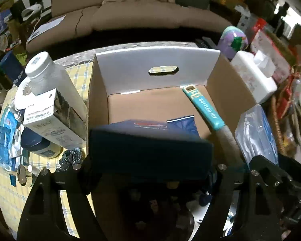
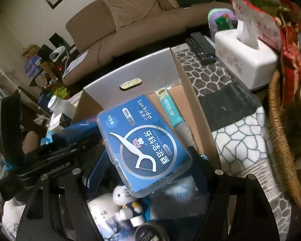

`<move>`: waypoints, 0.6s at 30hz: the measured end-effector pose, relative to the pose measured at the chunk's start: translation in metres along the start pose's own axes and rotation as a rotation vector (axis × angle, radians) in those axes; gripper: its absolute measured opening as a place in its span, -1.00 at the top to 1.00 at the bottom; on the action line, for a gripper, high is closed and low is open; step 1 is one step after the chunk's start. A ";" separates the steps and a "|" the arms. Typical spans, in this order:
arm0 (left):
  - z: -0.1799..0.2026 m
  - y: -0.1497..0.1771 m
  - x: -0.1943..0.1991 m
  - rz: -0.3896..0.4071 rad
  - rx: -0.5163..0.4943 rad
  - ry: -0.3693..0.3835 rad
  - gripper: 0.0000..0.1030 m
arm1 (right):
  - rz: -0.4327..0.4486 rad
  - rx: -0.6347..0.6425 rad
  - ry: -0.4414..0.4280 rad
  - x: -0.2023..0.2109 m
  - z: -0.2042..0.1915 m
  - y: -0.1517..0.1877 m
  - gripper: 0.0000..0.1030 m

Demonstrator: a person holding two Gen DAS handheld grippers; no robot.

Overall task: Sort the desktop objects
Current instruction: 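Carry both boxes into the cardboard box and open both tools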

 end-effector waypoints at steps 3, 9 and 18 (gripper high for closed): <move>-0.003 0.006 -0.001 -0.026 0.025 0.038 -0.51 | -0.009 -0.002 -0.003 -0.007 0.002 -0.001 -0.53; -0.013 0.012 0.020 -0.015 0.011 0.170 -0.57 | -0.037 0.018 0.020 -0.018 -0.002 -0.004 -0.53; -0.045 0.015 0.060 0.039 0.010 0.283 -0.68 | -0.109 0.061 0.108 -0.052 -0.023 -0.026 -0.53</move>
Point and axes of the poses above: each gripper's, at about its wrist camera, not at the fingertips, and x roughly against the way its jaws point, z to its right, y to its underside, the point moved 5 cm from there along -x, roughly the way its jaws point, and after that the axes turned 4 degrees about -x, right-handed, at the moved point
